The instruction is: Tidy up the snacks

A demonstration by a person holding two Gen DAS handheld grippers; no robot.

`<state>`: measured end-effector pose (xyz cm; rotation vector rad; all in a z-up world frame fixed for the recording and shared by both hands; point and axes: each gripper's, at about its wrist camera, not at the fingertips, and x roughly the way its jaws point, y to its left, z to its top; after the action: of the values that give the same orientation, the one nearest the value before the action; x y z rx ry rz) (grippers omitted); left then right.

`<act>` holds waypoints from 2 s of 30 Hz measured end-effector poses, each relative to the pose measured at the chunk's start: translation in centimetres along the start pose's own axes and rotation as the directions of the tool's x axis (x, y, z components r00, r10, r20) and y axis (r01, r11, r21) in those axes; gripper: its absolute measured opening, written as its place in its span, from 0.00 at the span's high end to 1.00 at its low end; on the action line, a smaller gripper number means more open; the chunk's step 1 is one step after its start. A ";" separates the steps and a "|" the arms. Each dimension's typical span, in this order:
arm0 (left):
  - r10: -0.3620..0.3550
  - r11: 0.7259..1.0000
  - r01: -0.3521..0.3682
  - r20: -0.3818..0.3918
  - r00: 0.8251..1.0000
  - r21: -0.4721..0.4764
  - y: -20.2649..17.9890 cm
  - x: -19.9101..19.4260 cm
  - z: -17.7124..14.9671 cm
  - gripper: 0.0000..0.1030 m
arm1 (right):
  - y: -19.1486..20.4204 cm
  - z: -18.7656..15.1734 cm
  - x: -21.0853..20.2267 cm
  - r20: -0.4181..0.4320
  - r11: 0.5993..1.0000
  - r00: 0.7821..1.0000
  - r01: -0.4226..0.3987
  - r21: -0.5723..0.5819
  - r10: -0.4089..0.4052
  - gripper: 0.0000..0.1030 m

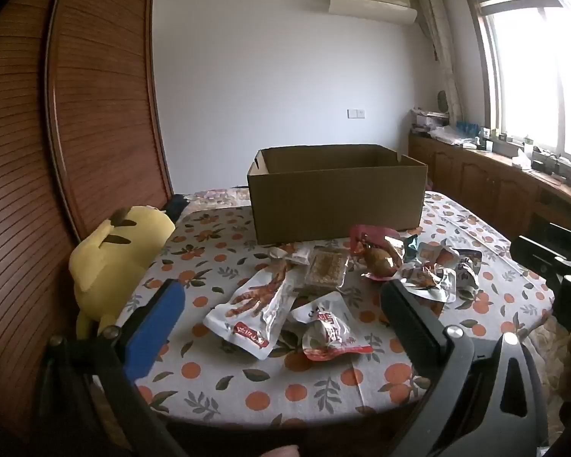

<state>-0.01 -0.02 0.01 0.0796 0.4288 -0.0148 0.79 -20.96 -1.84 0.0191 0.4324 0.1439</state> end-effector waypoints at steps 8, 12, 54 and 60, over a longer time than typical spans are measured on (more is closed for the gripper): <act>-0.002 1.000 0.002 0.002 1.000 -0.005 0.0 0.0 0.0 0.00 | 0.0 0.0 0.0 0.001 1.000 1.000 -0.002 0.003 0.002 0.00; -0.002 1.000 0.002 0.002 1.000 -0.004 0.0 0.0 0.0 0.00 | -0.1 0.1 -0.2 0.001 1.000 1.000 -0.004 0.004 0.004 0.00; 0.003 1.000 -0.003 0.008 1.000 -0.012 0.5 0.3 -0.2 0.00 | -0.1 -0.1 0.1 -0.004 1.000 1.000 -0.002 0.008 0.002 0.00; 0.000 1.000 0.000 0.006 1.000 -0.017 0.7 0.2 -0.3 0.00 | -0.1 0.0 0.1 -0.004 1.000 1.000 -0.002 0.009 0.002 0.00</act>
<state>0.08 0.70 -0.34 0.0627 0.4225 -0.0116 0.89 -21.03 -1.92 0.0285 0.4368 0.1439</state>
